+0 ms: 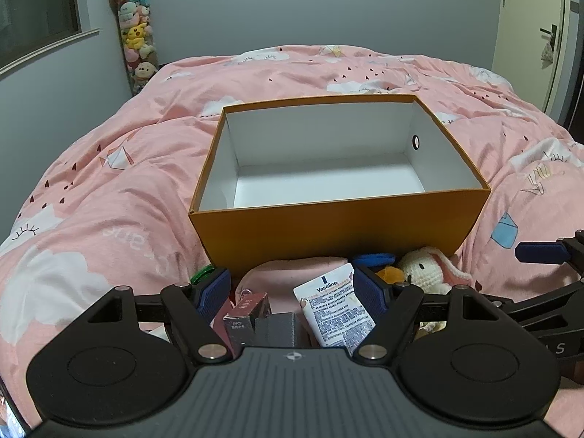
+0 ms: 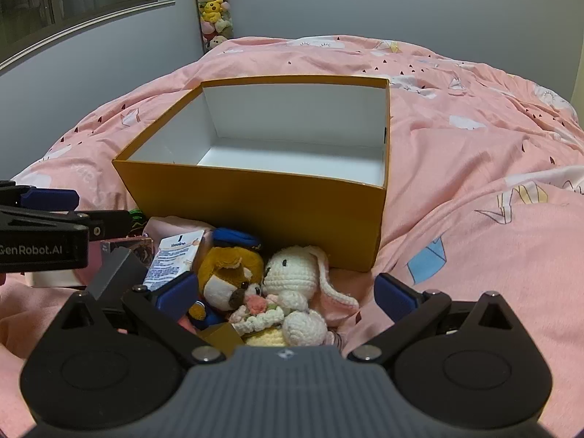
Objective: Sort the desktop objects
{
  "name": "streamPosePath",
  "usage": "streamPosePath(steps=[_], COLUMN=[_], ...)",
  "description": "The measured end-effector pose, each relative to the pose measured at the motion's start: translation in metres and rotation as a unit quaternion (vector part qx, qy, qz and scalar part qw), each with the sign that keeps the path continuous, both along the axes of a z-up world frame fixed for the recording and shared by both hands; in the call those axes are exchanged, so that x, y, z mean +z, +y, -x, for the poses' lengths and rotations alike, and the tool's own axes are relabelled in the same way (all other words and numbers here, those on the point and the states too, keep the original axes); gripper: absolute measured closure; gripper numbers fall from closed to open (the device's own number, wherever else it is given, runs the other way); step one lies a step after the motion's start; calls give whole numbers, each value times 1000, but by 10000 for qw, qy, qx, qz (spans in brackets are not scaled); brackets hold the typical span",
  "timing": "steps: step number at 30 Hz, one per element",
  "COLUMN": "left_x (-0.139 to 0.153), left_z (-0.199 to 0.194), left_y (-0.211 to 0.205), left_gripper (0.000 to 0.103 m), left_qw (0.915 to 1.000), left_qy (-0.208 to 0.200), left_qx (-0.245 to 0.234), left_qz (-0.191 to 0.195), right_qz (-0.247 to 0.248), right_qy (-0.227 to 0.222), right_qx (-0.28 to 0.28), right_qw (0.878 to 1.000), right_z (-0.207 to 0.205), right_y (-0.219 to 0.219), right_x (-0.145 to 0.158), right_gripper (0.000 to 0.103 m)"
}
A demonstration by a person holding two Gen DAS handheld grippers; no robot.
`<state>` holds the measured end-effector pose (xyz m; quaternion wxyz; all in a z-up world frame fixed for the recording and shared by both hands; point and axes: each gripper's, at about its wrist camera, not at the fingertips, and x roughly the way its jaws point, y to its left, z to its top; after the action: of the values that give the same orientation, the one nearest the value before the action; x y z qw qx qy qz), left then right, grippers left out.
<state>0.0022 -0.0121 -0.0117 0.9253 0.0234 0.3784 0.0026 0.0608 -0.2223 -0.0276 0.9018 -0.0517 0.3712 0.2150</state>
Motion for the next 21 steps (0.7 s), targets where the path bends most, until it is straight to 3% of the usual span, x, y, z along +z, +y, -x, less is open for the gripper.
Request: streamPosePath(steps=[21], left_x=[-1], left_z=[0], left_y=[1], left_gripper=[15], left_qw=[9999], left_qy=[41], left_qx=[166], left_qz=[19], right_qz=[-76], right_qy=[110], right_qx=[-45], right_qw=[9999], right_z=[-2], right_y=[-3], right_x=[-3], right_gripper=[1])
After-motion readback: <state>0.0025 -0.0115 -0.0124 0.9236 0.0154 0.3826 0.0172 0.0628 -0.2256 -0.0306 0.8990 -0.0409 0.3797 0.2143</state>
